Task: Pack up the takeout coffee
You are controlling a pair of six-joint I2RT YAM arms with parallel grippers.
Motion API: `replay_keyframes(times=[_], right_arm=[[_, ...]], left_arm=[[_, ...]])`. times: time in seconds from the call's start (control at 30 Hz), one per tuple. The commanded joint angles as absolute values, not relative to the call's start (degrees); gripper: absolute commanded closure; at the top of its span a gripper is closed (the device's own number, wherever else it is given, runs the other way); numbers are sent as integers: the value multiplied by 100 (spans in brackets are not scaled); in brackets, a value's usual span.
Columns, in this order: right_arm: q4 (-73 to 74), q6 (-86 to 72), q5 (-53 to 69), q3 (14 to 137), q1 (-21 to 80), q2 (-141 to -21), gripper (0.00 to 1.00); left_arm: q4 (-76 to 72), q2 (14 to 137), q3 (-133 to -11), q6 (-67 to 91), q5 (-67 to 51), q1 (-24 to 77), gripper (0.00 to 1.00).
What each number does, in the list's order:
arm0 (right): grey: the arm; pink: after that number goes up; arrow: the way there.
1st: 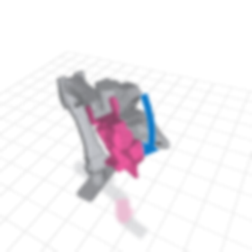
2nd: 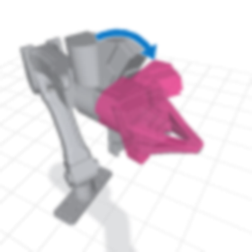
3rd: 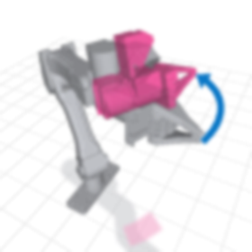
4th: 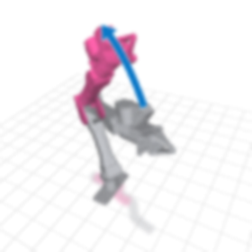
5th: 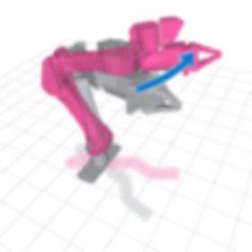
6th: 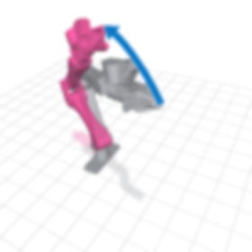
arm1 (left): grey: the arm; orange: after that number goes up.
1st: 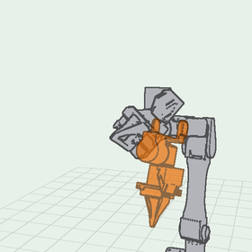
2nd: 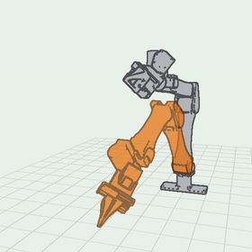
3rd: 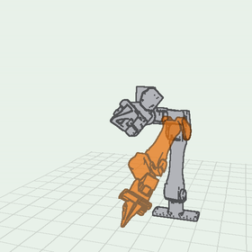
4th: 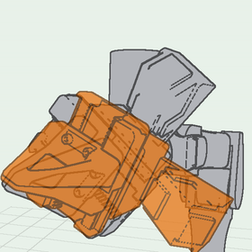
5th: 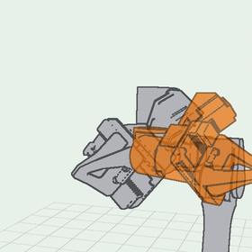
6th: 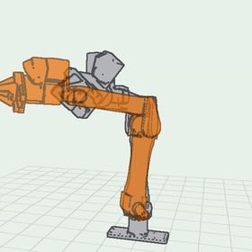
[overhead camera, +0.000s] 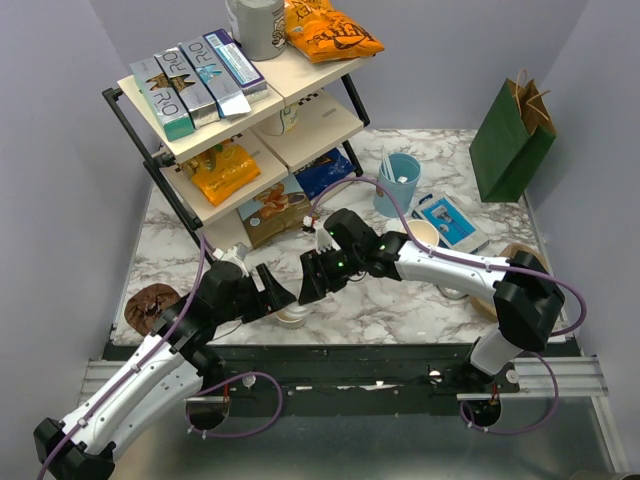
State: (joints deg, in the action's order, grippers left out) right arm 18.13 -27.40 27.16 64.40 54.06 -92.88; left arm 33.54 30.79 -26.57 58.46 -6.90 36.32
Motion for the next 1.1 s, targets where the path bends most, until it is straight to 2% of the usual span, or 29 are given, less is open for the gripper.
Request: replay_keyframes(times=[0.0,0.53,0.7,1.07], right_arm=[[1855,-2716,2979,6469,5440,-9132,37],[1732,-2821,3182,6372,5502,-8956,39],[1731,-2821,3208,6372,5581,-8973,40],[1810,-2742,2928,6416,5730,-9052,42]], left_arm=[[3516,2997,-2690,5924,-562,3612,15],[3463,2760,-2532,6099,-624,3612,25],[3524,2725,-2461,6161,-606,3604,32],[3595,2602,-2443,6232,-554,3612,36]])
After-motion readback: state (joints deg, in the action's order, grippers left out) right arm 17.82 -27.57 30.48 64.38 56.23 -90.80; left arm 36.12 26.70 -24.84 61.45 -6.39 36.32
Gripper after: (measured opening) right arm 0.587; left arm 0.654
